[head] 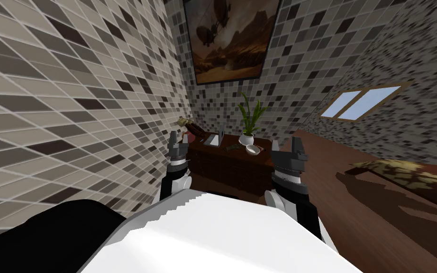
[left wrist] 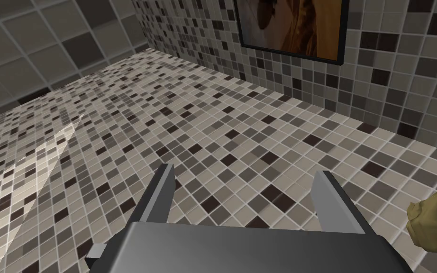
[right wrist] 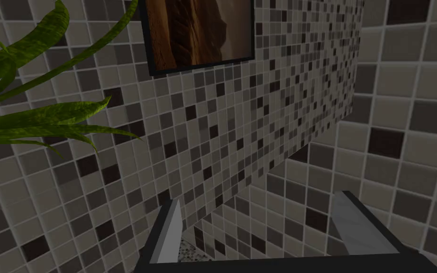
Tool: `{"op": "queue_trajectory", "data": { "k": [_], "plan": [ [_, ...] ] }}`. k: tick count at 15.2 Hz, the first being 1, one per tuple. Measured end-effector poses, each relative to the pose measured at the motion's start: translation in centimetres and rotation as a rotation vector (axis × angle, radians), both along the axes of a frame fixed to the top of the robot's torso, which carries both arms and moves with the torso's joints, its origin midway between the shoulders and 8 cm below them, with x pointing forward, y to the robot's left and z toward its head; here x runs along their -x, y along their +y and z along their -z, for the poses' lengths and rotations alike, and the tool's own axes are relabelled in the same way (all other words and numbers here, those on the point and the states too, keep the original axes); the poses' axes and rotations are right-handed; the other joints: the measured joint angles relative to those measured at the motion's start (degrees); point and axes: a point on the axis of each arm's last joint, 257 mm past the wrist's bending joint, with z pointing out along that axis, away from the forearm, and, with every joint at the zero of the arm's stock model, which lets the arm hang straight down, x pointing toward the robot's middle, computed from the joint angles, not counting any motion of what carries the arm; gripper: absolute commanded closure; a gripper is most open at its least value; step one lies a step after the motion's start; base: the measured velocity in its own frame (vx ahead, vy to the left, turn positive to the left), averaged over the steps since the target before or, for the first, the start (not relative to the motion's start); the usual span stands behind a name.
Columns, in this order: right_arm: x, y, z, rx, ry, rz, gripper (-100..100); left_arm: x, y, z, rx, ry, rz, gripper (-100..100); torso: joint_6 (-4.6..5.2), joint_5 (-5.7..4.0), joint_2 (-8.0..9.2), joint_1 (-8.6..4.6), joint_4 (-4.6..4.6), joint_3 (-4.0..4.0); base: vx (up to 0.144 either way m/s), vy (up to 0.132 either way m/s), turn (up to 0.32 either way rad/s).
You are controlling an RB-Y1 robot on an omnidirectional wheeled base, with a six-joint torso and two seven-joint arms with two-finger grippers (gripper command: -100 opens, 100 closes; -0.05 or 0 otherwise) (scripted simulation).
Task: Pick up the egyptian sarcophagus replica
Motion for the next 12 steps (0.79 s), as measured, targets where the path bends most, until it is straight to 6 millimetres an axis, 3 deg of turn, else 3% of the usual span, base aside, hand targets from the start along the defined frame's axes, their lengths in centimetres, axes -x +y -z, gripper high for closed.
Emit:
{"op": "queue_trajectory", "data": {
  "k": [12],
  "plan": [
    [-2.1, 1.0, 6.0, 0.211, 0.169, -0.053, -100, 0.0, 0.0, 0.0, 0.000, 0.000, 0.000, 0, -0.03, 0.00, -0.06, 0.01, -0.02, -0.03, 0.012, 0.009, 0.131]
  ]
}}
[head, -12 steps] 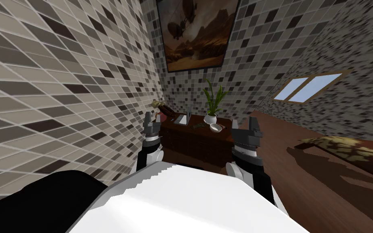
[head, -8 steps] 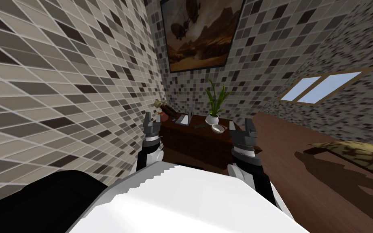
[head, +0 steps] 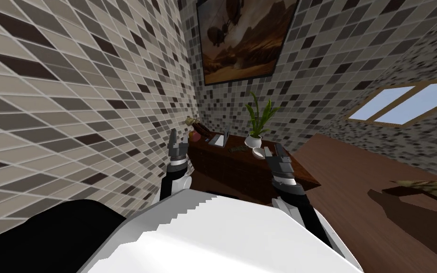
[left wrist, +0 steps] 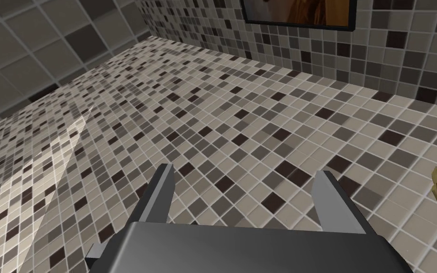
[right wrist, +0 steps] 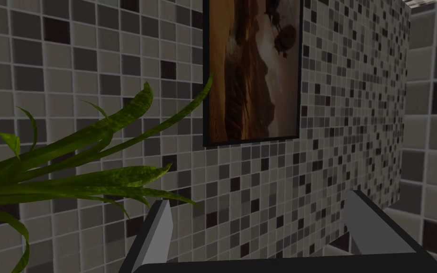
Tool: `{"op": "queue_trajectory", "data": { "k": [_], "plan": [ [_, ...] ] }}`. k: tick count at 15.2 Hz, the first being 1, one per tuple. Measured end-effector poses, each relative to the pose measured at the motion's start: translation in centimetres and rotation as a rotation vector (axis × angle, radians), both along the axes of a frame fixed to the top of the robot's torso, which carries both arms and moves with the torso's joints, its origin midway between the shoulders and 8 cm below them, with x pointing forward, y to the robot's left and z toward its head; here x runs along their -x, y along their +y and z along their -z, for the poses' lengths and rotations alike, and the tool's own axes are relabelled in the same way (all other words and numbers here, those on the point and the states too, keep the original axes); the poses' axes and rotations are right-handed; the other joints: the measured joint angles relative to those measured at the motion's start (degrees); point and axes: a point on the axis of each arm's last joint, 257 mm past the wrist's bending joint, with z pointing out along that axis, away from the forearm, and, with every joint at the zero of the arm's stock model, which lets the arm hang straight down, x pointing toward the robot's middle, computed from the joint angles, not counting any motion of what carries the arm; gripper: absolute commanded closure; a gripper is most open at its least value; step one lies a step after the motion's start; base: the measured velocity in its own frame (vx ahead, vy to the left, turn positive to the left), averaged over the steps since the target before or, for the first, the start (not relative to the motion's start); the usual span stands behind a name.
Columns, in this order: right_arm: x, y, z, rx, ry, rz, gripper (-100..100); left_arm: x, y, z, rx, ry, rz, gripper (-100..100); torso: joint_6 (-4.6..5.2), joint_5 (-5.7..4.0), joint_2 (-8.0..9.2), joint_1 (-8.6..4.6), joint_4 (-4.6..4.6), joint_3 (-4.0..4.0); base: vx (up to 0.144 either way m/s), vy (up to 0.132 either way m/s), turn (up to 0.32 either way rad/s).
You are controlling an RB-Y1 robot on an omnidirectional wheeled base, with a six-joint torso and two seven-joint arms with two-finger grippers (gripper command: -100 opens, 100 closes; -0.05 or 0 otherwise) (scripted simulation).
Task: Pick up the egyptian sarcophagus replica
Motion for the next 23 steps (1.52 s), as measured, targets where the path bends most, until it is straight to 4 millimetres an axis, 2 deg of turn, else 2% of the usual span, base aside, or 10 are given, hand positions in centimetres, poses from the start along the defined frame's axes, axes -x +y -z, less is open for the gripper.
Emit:
{"op": "queue_trajectory", "data": {
  "k": [5, 12, 14, 19, 21, 23],
  "plan": [
    [-0.5, 0.0, 3.1, 0.102, 0.085, -0.019, -100, 0.0, 0.0, 0.0, 0.000, 0.000, 0.000, 0, 0.00, 0.00, 0.00, 0.00, 0.00, 0.00, 0.012, 0.009, 0.156],
    [-1.0, -1.0, 7.8, 0.249, 0.203, -0.043, -100, 0.0, 0.0, 0.0, 0.000, 0.000, 0.000, 0, 0.01, 0.01, -0.02, 0.00, -0.01, -0.01, 0.013, 0.007, 0.144],
    [-0.8, -1.1, 8.4, 0.283, 0.218, -0.055, -100, 0.0, 0.0, 0.0, 0.000, 0.000, 0.000, 0, 0.04, 0.00, 0.01, 0.00, 0.00, 0.01, 0.007, 0.008, 0.088],
    [-0.4, -2.6, 11.8, 0.392, 0.308, -0.069, -100, 0.0, 0.0, 0.0, 0.000, 0.000, 0.000, 0, 0.00, 0.01, -0.02, 0.01, 0.00, -0.01, 0.013, 0.008, 0.166],
    [-0.4, -2.7, 12.3, 0.429, 0.323, -0.082, -100, 0.0, 0.0, 0.0, 0.000, 0.000, 0.000, 0, 0.04, 0.00, 0.00, 0.00, 0.00, 0.00, 0.008, 0.005, 0.081],
    [-0.1, -3.6, 13.9, 0.474, 0.364, -0.086, -100, 0.0, 0.0, 0.0, 0.000, 0.000, 0.000, 0, 0.00, 0.01, -0.01, 0.01, 0.00, -0.01, 0.011, 0.007, 0.181]
  ]
}}
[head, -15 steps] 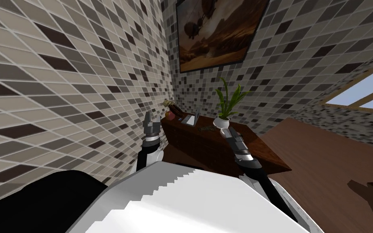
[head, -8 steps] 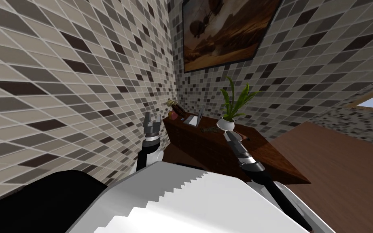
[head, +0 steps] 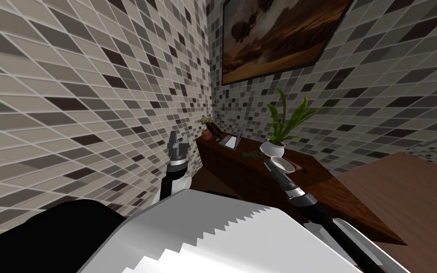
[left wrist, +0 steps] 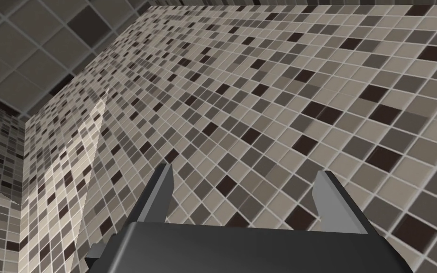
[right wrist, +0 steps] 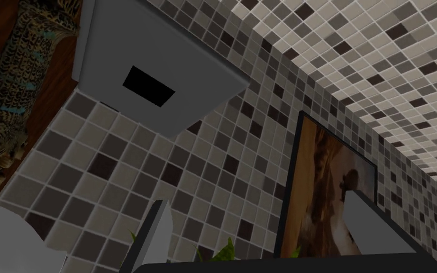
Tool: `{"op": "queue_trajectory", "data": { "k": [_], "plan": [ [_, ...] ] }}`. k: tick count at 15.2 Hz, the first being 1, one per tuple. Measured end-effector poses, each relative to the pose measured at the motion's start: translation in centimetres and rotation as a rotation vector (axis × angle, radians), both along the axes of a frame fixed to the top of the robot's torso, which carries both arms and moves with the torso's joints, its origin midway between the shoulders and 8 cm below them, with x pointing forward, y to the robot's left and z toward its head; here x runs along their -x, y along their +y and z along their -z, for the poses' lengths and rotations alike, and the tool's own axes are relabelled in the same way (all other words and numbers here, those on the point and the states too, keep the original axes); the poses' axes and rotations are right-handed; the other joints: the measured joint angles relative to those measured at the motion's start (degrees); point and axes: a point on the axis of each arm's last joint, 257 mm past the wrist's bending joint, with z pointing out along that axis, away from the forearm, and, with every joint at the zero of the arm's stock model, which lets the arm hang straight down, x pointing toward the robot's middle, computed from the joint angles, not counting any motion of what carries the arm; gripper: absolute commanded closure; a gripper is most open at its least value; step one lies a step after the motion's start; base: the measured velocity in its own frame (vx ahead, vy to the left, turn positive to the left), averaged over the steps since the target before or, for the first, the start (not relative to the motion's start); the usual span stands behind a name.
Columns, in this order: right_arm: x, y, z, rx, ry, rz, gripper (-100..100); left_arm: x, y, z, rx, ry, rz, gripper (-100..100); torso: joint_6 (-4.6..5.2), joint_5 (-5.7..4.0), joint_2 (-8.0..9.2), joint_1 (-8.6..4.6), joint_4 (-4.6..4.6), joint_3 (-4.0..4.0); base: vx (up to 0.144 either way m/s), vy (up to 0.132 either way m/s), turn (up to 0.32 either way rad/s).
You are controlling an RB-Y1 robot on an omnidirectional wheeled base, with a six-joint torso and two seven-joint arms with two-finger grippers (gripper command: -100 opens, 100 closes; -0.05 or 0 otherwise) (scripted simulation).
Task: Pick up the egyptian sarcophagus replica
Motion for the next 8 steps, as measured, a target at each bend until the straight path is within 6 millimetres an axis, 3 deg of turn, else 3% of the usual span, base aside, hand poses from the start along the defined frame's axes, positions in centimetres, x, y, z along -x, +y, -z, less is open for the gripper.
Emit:
{"op": "queue_trajectory", "data": {
  "k": [2, 8],
  "plan": [
    [0.3, -0.5, 1.0, 0.046, 0.032, -0.009, -100, 0.0, 0.0, 0.0, 0.000, 0.000, 0.000, 0, -0.01, 0.00, 0.00, 0.01, 0.00, 0.00, 0.014, 0.009, 0.245],
    [0.5, -2.6, 3.9, 0.177, 0.119, -0.038, -100, 0.0, 0.0, 0.0, 0.000, 0.000, 0.000, 0, 0.02, 0.00, -0.02, 0.00, 0.00, -0.01, 0.010, 0.005, 0.108]
  ]
}}
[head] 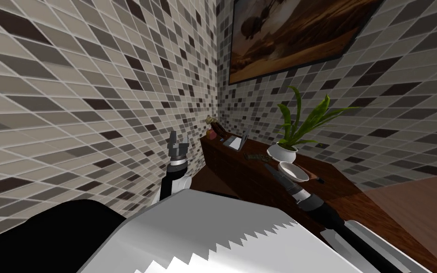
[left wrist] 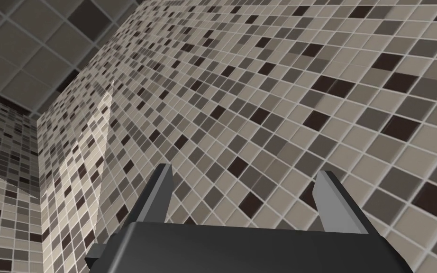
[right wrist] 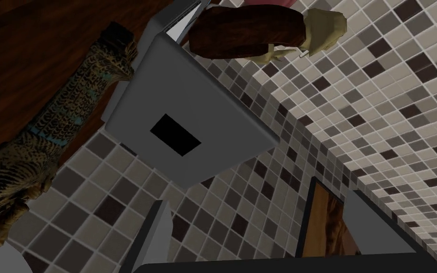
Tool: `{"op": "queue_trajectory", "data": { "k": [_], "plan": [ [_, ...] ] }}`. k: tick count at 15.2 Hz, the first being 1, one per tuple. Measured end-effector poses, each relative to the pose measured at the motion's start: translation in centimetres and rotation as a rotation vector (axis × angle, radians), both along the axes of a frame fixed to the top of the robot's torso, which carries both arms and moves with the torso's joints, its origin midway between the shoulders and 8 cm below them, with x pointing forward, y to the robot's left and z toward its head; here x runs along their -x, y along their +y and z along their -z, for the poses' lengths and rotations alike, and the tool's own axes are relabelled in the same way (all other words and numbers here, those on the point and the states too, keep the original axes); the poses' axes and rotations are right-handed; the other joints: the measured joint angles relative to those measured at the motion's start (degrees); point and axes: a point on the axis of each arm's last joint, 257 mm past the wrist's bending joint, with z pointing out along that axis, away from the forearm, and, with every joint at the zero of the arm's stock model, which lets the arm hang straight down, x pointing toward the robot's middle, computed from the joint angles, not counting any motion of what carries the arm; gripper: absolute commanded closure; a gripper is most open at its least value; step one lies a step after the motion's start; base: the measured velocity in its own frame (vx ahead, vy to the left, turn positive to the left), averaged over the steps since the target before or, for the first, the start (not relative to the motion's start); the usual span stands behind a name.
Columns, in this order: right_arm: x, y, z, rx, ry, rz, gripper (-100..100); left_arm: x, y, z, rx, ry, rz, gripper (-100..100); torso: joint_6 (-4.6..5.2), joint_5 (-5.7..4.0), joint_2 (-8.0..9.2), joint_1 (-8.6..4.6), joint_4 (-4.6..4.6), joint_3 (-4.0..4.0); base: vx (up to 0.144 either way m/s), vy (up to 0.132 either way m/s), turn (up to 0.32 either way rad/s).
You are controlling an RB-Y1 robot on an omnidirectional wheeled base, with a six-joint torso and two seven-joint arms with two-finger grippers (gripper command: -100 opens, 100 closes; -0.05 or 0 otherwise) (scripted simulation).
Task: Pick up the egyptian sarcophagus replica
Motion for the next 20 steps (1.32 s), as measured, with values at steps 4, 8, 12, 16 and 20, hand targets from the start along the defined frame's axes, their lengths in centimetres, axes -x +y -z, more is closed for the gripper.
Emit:
{"op": "queue_trajectory", "data": {
  "k": [4, 8, 12, 16, 20],
  "plan": [
    [0.8, -1.5, 1.7, 0.084, 0.055, -0.021, -100, 0.0, 0.0, 0.0, 0.000, 0.000, 0.000, 0, 0.00, 0.00, 0.01, 0.01, 0.00, 0.01, 0.010, 0.006, 0.140],
    [1.3, -3.1, 3.2, 0.168, 0.110, -0.040, -100, 0.0, 0.0, 0.0, 0.000, 0.000, 0.000, 0, 0.00, 0.01, 0.00, 0.02, 0.00, 0.00, 0.010, 0.006, 0.144],
    [2.0, -5.1, 4.6, 0.252, 0.162, -0.064, -100, 0.0, 0.0, 0.0, 0.000, 0.000, 0.000, 0, 0.00, 0.01, 0.00, 0.01, 0.00, 0.00, 0.009, 0.004, 0.148],
    [2.5, -6.7, 5.8, 0.337, 0.215, -0.088, -100, 0.0, 0.0, 0.0, 0.000, 0.000, 0.000, 0, 0.01, 0.01, 0.00, 0.02, 0.00, 0.00, 0.008, 0.004, 0.145],
    [3.1, -8.7, 6.7, 0.423, 0.267, -0.116, -100, 0.0, 0.0, 0.0, 0.000, 0.000, 0.000, 0, 0.00, 0.01, -0.01, 0.03, 0.00, -0.01, 0.008, 0.005, 0.152]
  ]
}}
